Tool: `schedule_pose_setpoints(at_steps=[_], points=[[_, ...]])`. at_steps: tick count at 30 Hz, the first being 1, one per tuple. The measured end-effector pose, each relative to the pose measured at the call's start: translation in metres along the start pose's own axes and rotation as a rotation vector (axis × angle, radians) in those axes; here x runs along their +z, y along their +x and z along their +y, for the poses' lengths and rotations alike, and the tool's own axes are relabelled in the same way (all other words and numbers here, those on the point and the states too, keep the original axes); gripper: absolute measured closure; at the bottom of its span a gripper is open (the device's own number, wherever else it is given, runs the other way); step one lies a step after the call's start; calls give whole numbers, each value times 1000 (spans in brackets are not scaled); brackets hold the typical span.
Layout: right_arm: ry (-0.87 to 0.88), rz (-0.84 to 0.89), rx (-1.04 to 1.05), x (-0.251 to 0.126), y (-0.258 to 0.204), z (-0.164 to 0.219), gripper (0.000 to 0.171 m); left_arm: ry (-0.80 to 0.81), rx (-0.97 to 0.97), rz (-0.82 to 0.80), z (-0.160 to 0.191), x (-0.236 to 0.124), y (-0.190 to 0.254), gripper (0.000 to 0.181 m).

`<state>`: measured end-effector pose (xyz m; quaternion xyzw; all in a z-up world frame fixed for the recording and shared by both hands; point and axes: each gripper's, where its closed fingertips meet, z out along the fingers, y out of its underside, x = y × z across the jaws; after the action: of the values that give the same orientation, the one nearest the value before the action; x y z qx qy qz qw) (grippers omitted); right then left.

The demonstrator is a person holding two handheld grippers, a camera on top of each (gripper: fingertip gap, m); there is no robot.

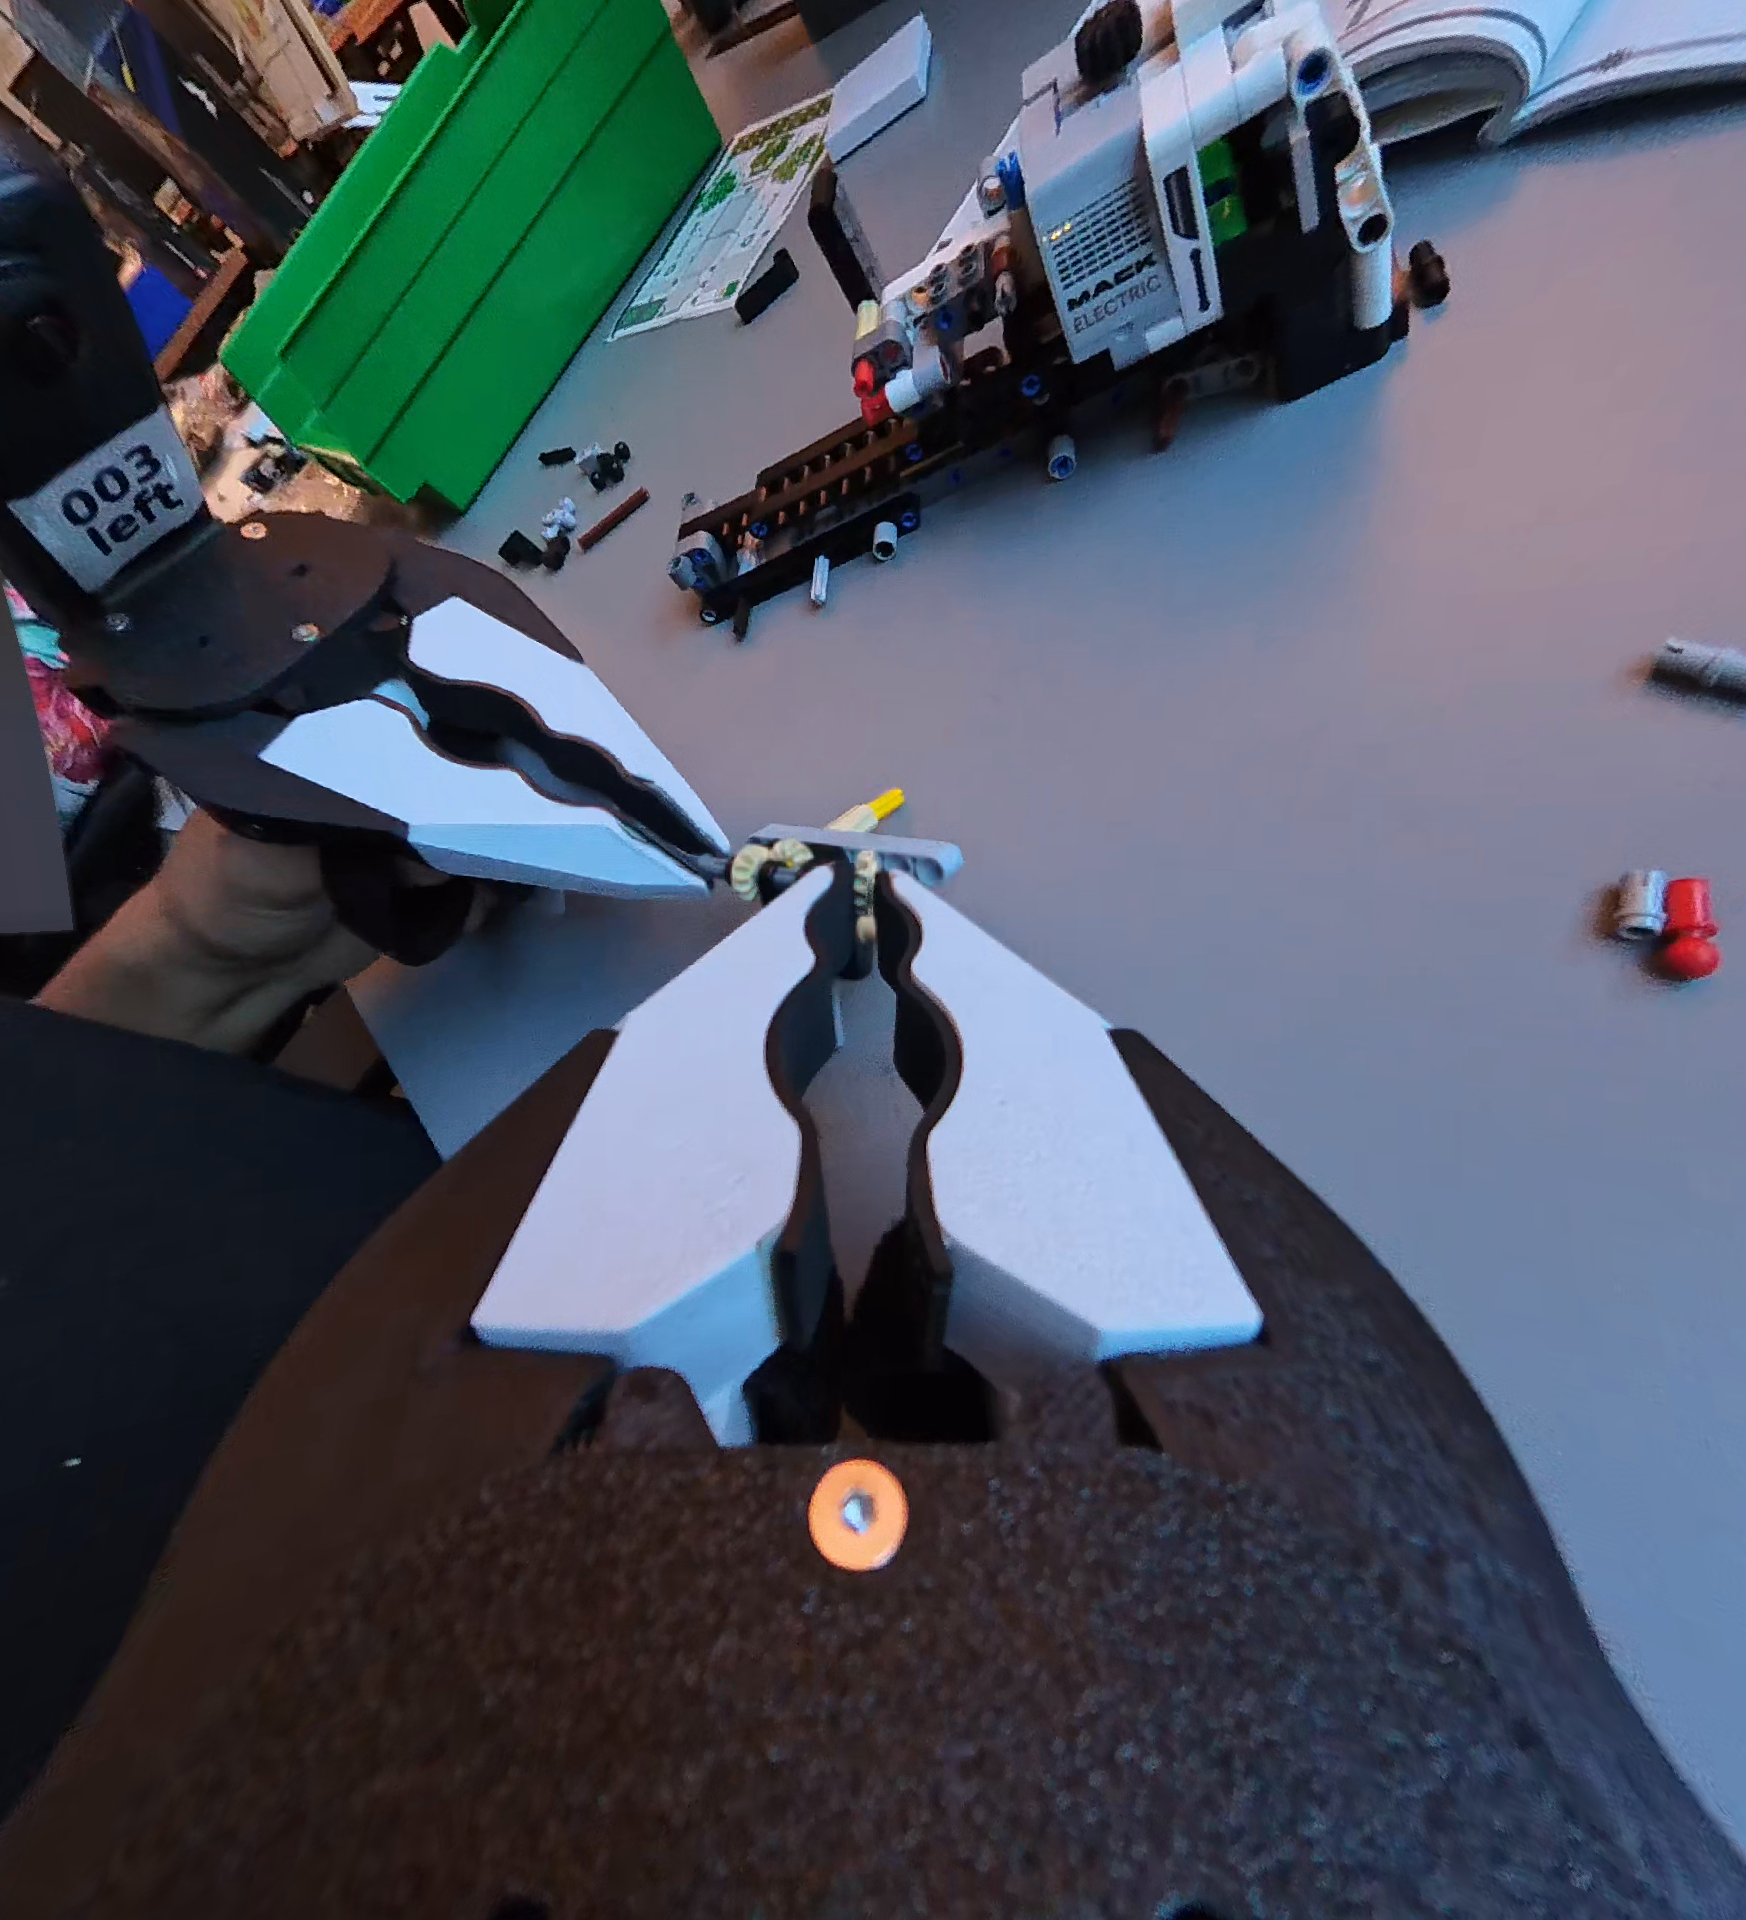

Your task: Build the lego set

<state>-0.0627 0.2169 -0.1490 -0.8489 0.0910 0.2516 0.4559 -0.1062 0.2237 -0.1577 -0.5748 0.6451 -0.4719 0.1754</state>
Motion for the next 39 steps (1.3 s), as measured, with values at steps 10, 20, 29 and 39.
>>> schedule_pose_setpoints(at_steps=[10,20,29,39], points=[[60,50,-35,-3,-8,-6,169,28,3,-67,-5,3,-3,179],[70,89,-42,1,-4,-2,169,59,-2,-54,-10,4,2,179],[23,104,51,9,0,10,169,44,6,-75,-6,2,1,179],[0,73,123,14,-1,11,168,40,28,-78,-5,1,2,179]])
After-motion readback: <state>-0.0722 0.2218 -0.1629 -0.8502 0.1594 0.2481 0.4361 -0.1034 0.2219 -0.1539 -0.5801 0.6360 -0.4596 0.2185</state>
